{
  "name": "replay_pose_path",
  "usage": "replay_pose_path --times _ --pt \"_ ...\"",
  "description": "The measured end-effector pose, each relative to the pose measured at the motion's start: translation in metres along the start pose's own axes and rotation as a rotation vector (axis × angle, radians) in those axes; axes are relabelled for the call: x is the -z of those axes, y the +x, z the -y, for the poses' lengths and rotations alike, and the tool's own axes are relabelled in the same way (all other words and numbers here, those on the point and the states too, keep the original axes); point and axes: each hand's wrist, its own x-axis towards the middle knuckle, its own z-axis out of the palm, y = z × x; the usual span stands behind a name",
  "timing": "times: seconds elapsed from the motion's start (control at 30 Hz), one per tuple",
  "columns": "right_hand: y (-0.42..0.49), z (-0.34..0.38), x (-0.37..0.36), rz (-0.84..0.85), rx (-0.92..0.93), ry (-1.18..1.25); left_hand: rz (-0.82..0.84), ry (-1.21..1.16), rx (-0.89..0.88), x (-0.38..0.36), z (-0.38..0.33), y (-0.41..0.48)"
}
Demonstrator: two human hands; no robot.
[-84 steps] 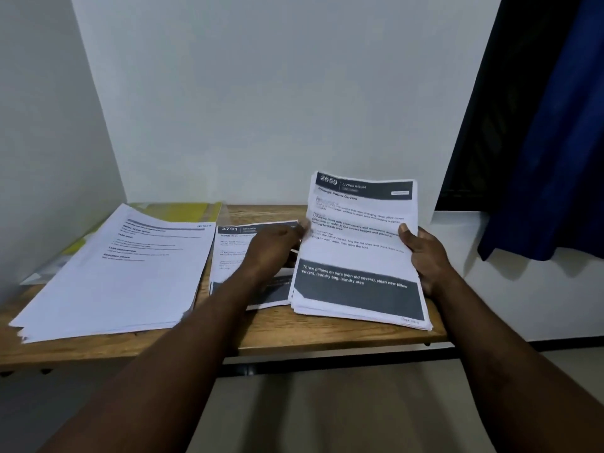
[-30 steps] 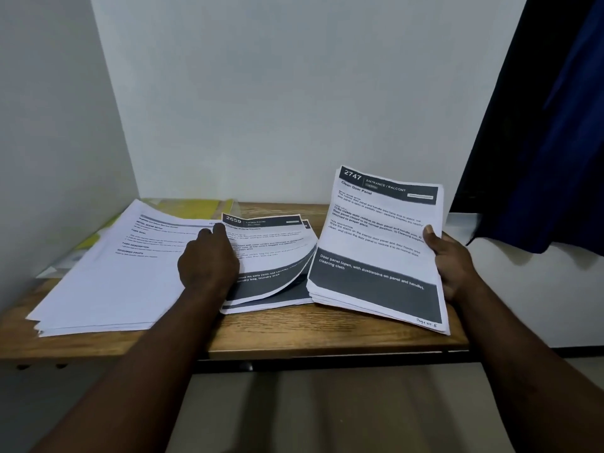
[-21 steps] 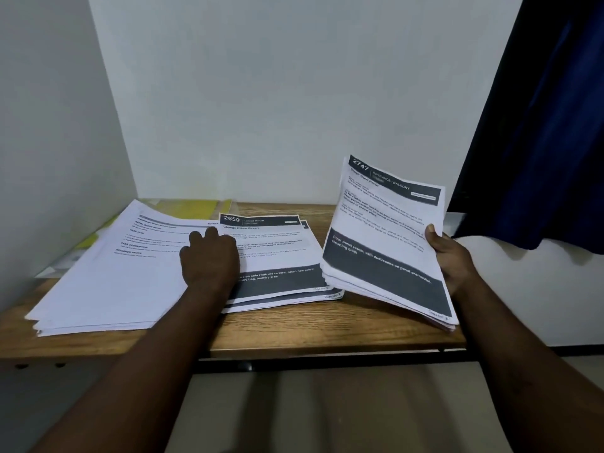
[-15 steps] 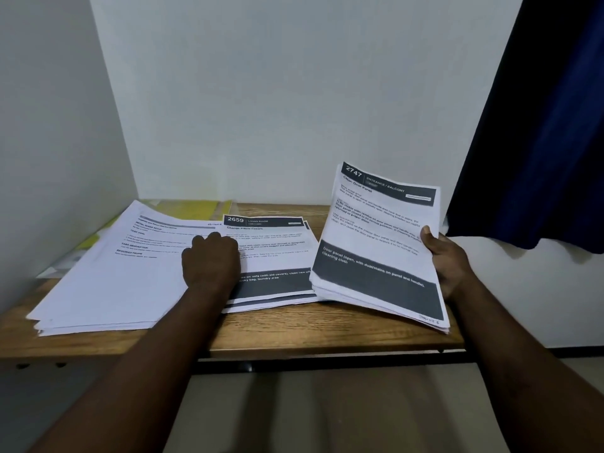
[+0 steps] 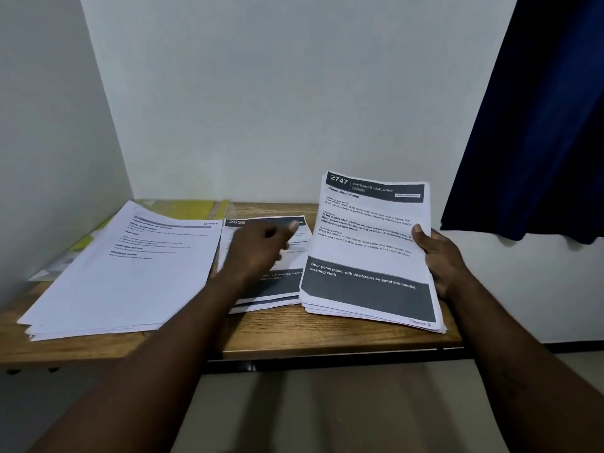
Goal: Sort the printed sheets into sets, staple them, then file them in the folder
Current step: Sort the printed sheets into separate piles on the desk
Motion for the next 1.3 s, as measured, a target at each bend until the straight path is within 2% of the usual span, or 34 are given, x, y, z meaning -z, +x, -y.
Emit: replay_pose_path --times 0.07,0.33,0.47,0.63,0.8,0.9,0.97,1.13,1.3 --pt "0.000 0.000 0.000 0.013 0.008 -0.015 0.103 -0.189 0.051 -0.016 -0.011 -0.002" --pt "0.002 -0.003 0.000 0.064 0.022 -0.059 0.047 -0.243 0.135 -0.047 0.006 -0.001" --pt "0.004 -0.003 0.000 0.016 0.033 -0.078 -0.022 -0.234 0.117 -0.045 0.007 0.000" --pt "0.003 -0.002 0.000 -0.006 0.041 -0.081 -0.190 -0.082 0.001 -0.040 0.005 -0.003" --pt "0.004 -0.002 0.002 -0.009 0.037 -0.048 -0.343 -0.178 0.078 -0.027 0.004 0.000" --pt "0.003 -0.003 0.003 -0.020 0.036 -0.035 -0.479 -0.013 0.128 -0.003 0.009 0.001" --pt "0.003 -0.004 0.004 -0.023 0.029 -0.032 -0.499 0.116 0.158 0.016 0.020 0.004" --pt "0.001 0.000 0.002 -0.022 0.017 0.002 -0.361 0.386 0.256 0.037 0.044 -0.003" --pt "-0.003 0.001 0.001 -0.030 0.028 0.044 -0.272 0.547 0.220 0.031 0.048 -0.011"
